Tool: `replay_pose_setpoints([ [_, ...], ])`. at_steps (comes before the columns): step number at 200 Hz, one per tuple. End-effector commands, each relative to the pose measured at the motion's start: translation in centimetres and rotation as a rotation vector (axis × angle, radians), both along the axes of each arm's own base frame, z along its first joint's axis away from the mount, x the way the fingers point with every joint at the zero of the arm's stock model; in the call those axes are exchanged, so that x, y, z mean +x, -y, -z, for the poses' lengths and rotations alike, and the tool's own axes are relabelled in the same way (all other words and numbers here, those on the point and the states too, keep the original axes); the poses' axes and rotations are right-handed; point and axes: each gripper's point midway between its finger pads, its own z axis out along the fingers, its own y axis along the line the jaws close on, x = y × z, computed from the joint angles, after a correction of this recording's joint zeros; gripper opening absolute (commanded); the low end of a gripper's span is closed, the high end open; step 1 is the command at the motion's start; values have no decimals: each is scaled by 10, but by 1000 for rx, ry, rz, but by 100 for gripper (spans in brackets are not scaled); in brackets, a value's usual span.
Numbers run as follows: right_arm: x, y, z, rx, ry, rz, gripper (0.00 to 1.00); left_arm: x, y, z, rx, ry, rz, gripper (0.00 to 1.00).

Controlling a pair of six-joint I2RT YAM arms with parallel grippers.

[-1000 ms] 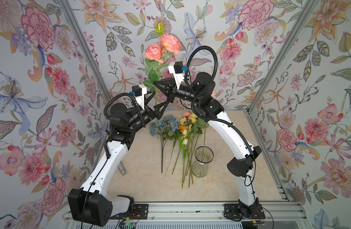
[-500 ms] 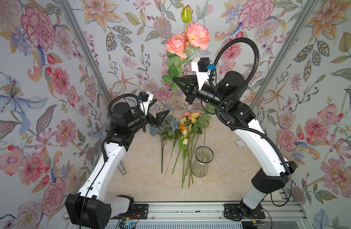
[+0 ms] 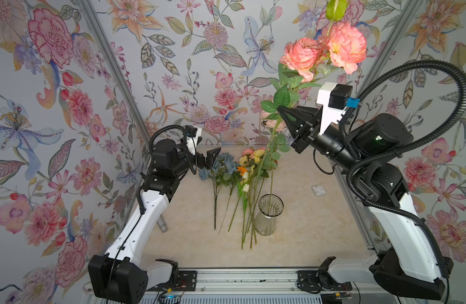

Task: Place the pink flowers into the vase
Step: Place the flower in the vase.

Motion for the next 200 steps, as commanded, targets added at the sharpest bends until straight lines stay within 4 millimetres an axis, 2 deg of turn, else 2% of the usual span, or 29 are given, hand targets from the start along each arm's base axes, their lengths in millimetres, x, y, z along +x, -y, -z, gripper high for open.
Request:
replay_pose_setpoints([
  [1,-17,30,-3,7,7,67,0,14,6,29,-4,-92,-26,99],
  [43,-36,60,-1,29,18,119,0,30,31,56,5,-166,-23,99],
  [82,-35,66,11,23,-5,147,0,41,42,79,3,-227,-46,99],
  [123,-31,65,41,67,-27,143,0,50,43,112,19,-311,-99,100],
  [136,-28,65,54,82,-47,150,0,51,46,113,22,-320,-105,99],
  [142,-26,66,60,84,-60,157,0,56,48,130,37,-356,-110,99],
  [200,-3,66,121,58,-205,228,0,67,70,164,112,-460,-119,98],
])
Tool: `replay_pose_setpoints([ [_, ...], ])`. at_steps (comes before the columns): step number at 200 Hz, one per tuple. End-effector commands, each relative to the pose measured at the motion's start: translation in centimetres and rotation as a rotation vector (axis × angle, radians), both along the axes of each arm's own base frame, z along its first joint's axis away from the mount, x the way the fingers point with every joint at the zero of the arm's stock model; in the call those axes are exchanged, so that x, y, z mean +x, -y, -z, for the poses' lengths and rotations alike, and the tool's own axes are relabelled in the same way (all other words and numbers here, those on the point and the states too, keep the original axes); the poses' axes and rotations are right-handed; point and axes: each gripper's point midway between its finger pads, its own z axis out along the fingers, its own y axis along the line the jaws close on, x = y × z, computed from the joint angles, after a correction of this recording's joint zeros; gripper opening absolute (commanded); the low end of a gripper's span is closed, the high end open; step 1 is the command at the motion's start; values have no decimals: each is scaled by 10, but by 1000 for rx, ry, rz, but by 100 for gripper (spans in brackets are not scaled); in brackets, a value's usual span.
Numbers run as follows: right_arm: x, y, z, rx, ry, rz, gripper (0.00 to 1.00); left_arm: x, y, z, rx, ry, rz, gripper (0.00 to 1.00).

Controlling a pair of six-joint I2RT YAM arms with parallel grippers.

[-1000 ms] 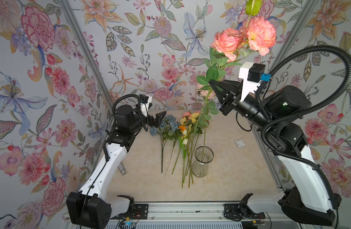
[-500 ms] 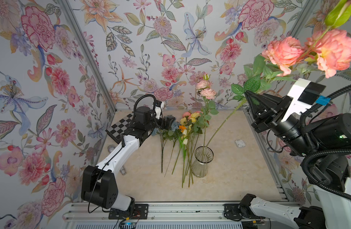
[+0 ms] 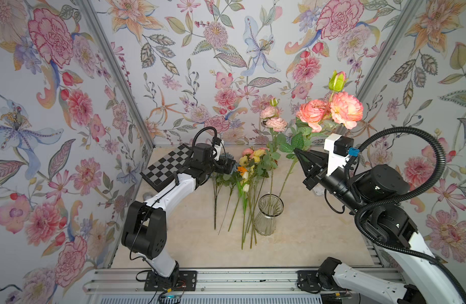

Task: Place the pink flowers into the vase
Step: Place the flower in the vase.

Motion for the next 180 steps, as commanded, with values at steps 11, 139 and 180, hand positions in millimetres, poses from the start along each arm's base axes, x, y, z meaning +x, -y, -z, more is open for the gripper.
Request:
replay_pose_setpoints([
  [11,6,12,10,77,-37,55,0,6,13,10,28,-59,-19,98],
  [139,32,-1,95,8,-214,98,10,6,52,65,153,-197,1,92],
  [180,33,1,98,5,-218,111,20,8,59,70,170,-203,22,91],
])
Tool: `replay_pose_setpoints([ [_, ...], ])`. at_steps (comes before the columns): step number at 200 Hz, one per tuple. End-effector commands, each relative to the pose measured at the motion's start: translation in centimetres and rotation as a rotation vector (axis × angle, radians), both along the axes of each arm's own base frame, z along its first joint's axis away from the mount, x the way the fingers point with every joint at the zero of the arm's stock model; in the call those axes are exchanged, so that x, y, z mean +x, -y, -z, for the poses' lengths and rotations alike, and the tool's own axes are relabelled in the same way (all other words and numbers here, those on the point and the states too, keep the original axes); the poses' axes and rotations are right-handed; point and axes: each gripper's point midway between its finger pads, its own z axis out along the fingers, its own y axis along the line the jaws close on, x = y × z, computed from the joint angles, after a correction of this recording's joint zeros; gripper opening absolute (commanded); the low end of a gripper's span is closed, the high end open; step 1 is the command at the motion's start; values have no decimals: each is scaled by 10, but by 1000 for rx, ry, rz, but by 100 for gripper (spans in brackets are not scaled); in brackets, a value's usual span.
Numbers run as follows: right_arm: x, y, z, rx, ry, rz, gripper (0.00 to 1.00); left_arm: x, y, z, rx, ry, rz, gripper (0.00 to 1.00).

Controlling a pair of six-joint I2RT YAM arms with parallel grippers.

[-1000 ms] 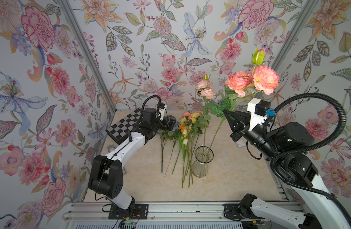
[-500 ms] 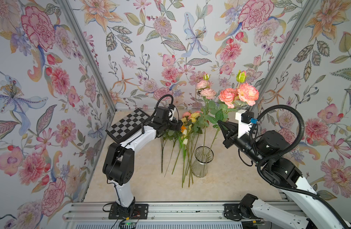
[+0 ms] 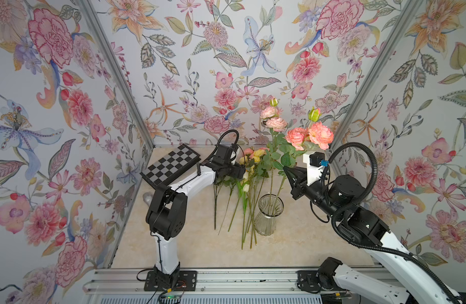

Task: Place the pink flowers into the vase
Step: Place the flower in the vase, then pick up the flower at the center of the board.

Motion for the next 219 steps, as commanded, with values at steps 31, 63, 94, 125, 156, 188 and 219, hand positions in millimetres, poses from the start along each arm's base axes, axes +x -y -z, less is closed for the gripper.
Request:
replay_pose_setpoints([
  [31,0,9,-8,42,18,35,29,6,17,-2,29,3,25,90],
  [63,-1,15,-11,43,23,56,41,7,30,-3,52,7,63,87],
  [94,-1,20,-10,40,22,80,62,5,42,-1,61,5,98,84],
  [125,0,26,-12,37,28,109,84,2,58,5,49,-8,137,78],
  [156,2,30,-8,26,27,134,93,-3,75,10,32,-31,186,65],
  [188,4,35,-5,21,25,159,94,-9,87,22,23,-76,228,57],
  [219,5,41,-5,22,30,176,95,-18,96,34,23,-132,256,52],
])
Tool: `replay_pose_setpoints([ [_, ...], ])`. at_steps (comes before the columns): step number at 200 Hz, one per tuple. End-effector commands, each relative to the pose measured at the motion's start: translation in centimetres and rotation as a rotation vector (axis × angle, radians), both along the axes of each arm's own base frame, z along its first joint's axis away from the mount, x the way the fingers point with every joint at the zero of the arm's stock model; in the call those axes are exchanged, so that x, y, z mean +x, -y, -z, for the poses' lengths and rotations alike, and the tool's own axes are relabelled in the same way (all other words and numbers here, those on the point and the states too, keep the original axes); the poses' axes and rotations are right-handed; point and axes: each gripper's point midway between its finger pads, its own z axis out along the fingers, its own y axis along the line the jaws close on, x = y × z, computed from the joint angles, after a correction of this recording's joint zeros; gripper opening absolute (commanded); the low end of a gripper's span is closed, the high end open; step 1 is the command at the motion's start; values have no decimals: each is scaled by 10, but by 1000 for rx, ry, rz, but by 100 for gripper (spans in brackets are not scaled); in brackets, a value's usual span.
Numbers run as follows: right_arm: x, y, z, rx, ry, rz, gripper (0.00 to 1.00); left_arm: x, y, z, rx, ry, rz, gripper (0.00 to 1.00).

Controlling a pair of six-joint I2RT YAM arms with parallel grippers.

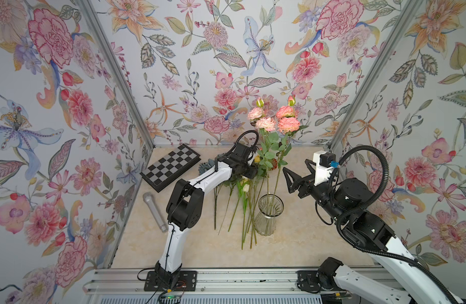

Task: Place the pink flowers into the vase
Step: Pick up the flower at the center of the board.

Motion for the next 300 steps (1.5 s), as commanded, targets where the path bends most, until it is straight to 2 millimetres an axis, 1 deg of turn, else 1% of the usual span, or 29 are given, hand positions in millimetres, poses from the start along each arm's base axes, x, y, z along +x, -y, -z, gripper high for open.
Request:
replay_pose_setpoints([
  [1,0,10,-1,0,13,35,95,-13,13,13,9,-63,52,52],
  [47,0,10,1,6,-3,27,95,-29,16,31,23,-146,84,48],
  [85,-1,9,1,2,-16,20,95,-43,20,41,26,-198,115,46],
  [112,0,8,1,-2,-22,16,96,-49,25,48,20,-227,129,44],
  [132,0,7,-1,0,-23,12,95,-51,25,57,41,-245,127,44],
  [143,0,7,-2,1,-22,9,96,-51,24,62,54,-252,125,44],
  [173,1,5,-2,-2,-25,6,95,-47,25,63,58,-244,134,41],
  [203,2,5,-2,-2,-27,9,95,-45,27,71,75,-257,139,39],
  [252,2,9,-1,2,-27,26,95,-41,29,80,98,-271,145,35],
  [275,2,10,-2,3,-26,31,95,-41,29,86,110,-284,147,29],
  [300,3,10,-1,2,-29,37,95,-39,30,83,106,-276,149,22],
])
